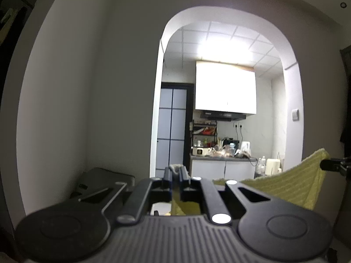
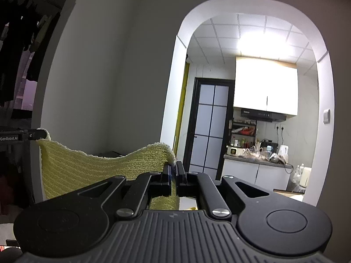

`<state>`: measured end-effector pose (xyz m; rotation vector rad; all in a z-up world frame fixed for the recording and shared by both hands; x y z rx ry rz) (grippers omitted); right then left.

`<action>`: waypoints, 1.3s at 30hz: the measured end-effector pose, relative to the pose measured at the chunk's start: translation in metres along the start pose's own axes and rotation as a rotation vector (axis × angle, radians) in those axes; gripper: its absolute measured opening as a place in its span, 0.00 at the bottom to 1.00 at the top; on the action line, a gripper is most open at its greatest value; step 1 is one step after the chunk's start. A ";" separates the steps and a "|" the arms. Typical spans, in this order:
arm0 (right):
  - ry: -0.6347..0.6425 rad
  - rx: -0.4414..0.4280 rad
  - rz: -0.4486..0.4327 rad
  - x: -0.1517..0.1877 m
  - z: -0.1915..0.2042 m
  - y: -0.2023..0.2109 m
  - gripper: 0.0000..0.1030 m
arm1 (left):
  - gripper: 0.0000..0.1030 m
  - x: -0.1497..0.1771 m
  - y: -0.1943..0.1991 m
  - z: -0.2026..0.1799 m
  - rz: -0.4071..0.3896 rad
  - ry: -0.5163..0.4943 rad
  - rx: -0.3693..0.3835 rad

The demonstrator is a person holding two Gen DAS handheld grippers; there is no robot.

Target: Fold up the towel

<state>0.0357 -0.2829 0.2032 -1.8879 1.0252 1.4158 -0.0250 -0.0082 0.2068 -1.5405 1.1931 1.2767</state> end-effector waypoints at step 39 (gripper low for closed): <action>-0.075 -0.035 0.067 0.048 0.046 0.009 0.04 | 0.06 0.041 -0.004 0.038 0.085 0.044 -0.040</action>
Point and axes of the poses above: each gripper's, at about its wrist camera, not at the fingertips, and y roughly against the way its jaws point, z to its left, x to its underside, the point moved 9 cm from there along -y, roughly the way its jaws point, and after that the axes turned 8 degrees about y, right-handed, at the moved point
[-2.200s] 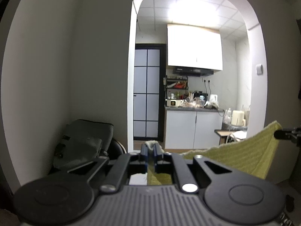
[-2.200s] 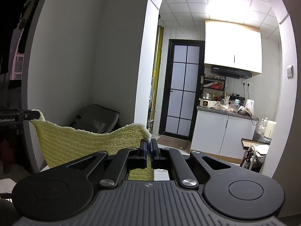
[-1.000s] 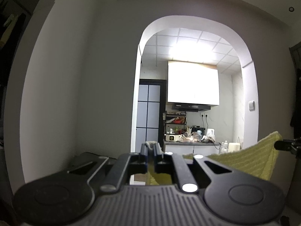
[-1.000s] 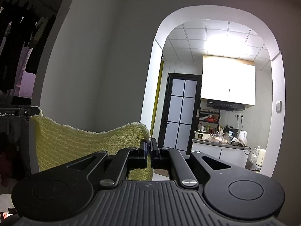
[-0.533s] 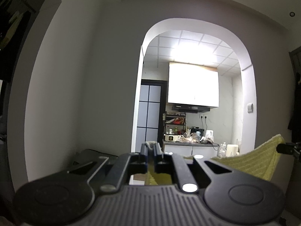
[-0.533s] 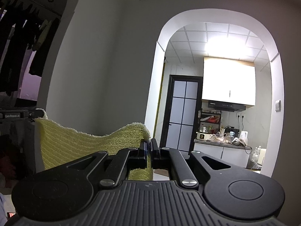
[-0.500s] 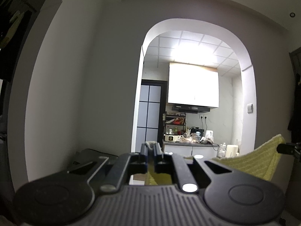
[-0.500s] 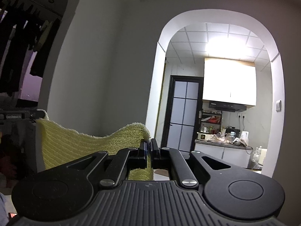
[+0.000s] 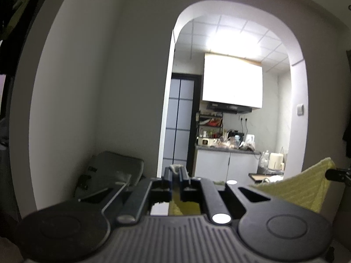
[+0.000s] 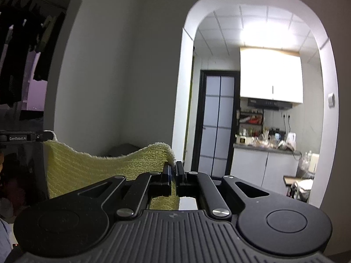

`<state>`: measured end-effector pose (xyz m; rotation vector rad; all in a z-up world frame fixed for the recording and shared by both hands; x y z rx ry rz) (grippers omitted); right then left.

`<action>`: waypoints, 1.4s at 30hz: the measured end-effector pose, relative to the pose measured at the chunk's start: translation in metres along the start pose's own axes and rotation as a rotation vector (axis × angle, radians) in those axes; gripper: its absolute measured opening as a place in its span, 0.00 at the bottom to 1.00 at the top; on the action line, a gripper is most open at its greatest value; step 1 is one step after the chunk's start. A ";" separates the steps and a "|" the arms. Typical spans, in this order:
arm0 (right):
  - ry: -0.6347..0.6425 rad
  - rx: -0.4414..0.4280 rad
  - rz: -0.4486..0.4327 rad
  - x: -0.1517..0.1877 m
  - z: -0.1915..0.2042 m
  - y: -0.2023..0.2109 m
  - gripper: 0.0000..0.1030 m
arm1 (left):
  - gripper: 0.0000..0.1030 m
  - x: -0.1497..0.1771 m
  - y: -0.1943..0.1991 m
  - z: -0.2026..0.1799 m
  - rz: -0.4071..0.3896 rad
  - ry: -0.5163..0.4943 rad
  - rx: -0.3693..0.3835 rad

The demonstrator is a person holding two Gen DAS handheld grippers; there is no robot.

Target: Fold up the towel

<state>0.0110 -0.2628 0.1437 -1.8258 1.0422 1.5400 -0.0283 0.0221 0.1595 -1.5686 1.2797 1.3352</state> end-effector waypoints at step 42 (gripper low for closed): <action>-0.060 0.030 0.251 0.101 -0.063 -0.197 0.04 | 0.06 0.083 -0.212 0.016 0.234 0.050 -0.015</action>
Point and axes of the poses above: each gripper's, at about its wrist camera, not at the fingertips, and y roughly against the way its jaws point, z to its left, x to its underside, the point moved 9 cm from there along -y, roughly the way its jaws point, and after that the axes turned 8 degrees about y, right-handed, at the moved point
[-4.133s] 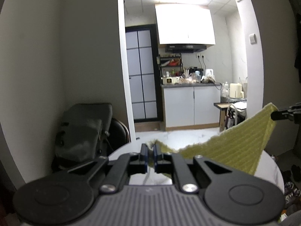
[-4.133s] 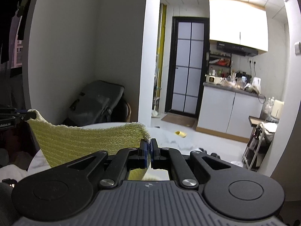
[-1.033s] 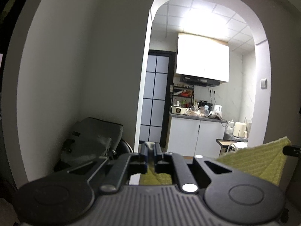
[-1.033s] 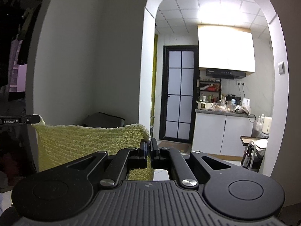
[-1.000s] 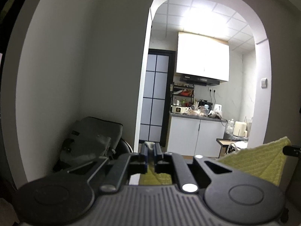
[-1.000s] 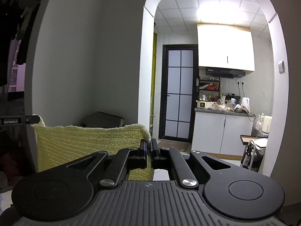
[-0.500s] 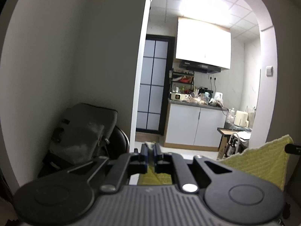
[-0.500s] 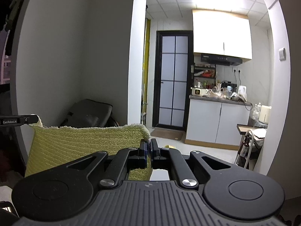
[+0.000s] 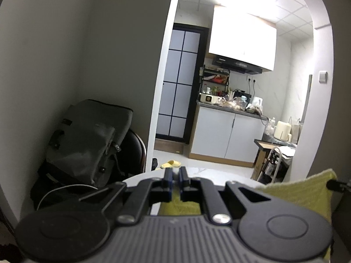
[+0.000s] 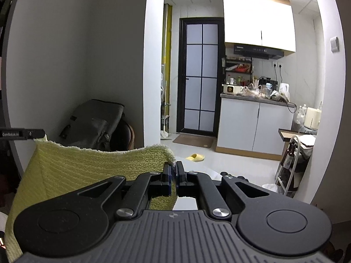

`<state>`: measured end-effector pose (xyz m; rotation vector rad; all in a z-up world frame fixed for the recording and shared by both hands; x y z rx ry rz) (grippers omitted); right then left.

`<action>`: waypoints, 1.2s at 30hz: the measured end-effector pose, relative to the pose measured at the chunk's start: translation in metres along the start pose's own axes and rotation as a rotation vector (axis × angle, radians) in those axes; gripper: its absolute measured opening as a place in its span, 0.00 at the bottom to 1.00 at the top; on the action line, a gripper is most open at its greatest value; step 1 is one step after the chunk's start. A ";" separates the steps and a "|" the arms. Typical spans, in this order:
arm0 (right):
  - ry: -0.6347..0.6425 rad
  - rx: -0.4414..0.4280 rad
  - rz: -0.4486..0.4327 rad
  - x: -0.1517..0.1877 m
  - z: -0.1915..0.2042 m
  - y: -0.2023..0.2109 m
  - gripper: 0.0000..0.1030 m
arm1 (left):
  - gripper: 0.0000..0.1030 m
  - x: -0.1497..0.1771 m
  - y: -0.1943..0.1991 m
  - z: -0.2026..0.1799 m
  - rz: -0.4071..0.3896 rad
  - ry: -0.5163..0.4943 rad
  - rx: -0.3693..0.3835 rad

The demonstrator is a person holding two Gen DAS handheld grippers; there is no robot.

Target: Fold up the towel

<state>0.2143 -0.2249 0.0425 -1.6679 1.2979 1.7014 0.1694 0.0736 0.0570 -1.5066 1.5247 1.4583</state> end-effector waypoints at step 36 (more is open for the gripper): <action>0.020 -0.055 0.131 0.045 -0.024 -0.116 0.04 | 0.05 0.039 -0.092 0.013 0.130 -0.019 -0.090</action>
Point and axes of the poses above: each gripper's, at about its wrist camera, not at the fingertips, and y roughly against the way its jaws point, z to its left, x to its underside, the point moved 9 cm from there along -y, roughly the way its jaws point, and after that the axes turned 8 degrees about y, right-handed, at the moved point
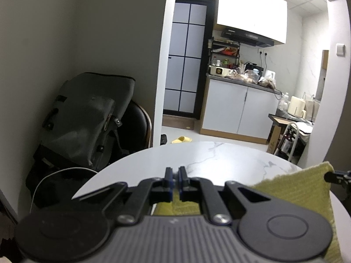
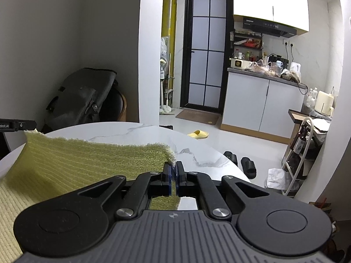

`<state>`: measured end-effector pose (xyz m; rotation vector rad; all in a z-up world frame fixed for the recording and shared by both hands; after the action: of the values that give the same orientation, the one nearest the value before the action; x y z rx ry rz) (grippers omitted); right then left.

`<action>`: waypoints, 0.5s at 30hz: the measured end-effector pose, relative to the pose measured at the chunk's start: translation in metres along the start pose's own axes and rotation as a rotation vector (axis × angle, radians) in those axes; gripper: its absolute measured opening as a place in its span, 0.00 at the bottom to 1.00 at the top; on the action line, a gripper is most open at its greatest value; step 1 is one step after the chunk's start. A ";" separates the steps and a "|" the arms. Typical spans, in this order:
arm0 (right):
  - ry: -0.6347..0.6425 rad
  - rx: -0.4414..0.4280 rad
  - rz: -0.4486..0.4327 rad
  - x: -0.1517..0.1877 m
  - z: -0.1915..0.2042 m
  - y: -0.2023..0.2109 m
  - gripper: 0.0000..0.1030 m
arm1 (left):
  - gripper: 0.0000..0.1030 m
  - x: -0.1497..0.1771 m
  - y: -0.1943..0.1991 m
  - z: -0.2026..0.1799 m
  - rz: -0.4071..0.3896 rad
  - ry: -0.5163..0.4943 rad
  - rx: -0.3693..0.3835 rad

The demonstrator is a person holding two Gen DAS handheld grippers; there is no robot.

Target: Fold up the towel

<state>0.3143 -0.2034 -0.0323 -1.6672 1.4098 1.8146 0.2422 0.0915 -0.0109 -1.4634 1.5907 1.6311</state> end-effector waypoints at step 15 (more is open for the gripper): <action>0.004 -0.010 0.051 0.014 -0.005 -0.030 0.04 | 0.12 0.003 -0.023 0.009 0.001 0.036 -0.051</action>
<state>0.3359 -0.1991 -0.0573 -1.6548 1.4596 1.8498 0.2576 0.1048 -0.0261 -1.5260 1.5795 1.6668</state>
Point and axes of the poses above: each gripper's, at about its wrist camera, not at the fingertips, and y roughly against the way its jaws point, z to its left, x to its underside, the point moved 9 cm from there along -y, roughly the way its jaws point, and after that the axes turned 8 degrees about y, right-handed, at the moved point
